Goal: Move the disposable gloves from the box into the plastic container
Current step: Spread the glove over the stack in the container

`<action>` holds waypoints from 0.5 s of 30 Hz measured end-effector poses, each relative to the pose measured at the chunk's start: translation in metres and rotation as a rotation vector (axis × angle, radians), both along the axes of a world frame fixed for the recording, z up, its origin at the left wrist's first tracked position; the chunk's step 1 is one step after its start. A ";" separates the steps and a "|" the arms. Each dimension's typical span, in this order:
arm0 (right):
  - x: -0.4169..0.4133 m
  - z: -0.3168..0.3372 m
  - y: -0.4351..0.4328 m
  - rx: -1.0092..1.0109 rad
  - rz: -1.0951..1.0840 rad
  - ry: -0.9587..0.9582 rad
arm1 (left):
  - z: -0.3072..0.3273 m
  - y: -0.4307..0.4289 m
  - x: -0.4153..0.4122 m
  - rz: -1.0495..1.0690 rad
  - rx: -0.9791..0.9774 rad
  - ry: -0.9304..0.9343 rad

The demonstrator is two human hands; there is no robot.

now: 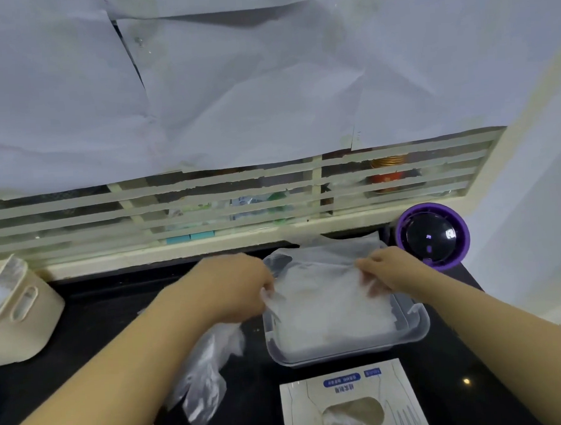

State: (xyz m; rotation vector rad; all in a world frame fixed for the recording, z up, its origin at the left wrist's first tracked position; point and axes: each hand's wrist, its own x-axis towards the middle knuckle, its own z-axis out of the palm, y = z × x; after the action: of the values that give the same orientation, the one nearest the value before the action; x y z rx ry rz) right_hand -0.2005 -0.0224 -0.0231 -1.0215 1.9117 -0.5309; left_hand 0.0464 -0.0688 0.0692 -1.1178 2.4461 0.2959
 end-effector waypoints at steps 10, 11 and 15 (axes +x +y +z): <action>0.001 0.018 -0.011 -0.146 0.208 0.164 | -0.019 -0.032 -0.027 0.237 0.076 0.346; 0.003 0.033 -0.011 -0.183 0.191 0.055 | -0.019 -0.034 -0.027 0.281 0.099 0.410; 0.016 0.088 -0.020 -0.304 0.145 -0.271 | -0.010 -0.044 -0.019 0.364 -0.008 0.548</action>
State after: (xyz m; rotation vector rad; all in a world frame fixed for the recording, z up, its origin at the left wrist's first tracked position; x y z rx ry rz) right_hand -0.1849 -0.0422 0.0646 -1.2040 1.5346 -0.8479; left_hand 0.0276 -0.1125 0.0597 -1.6649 2.6734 0.7972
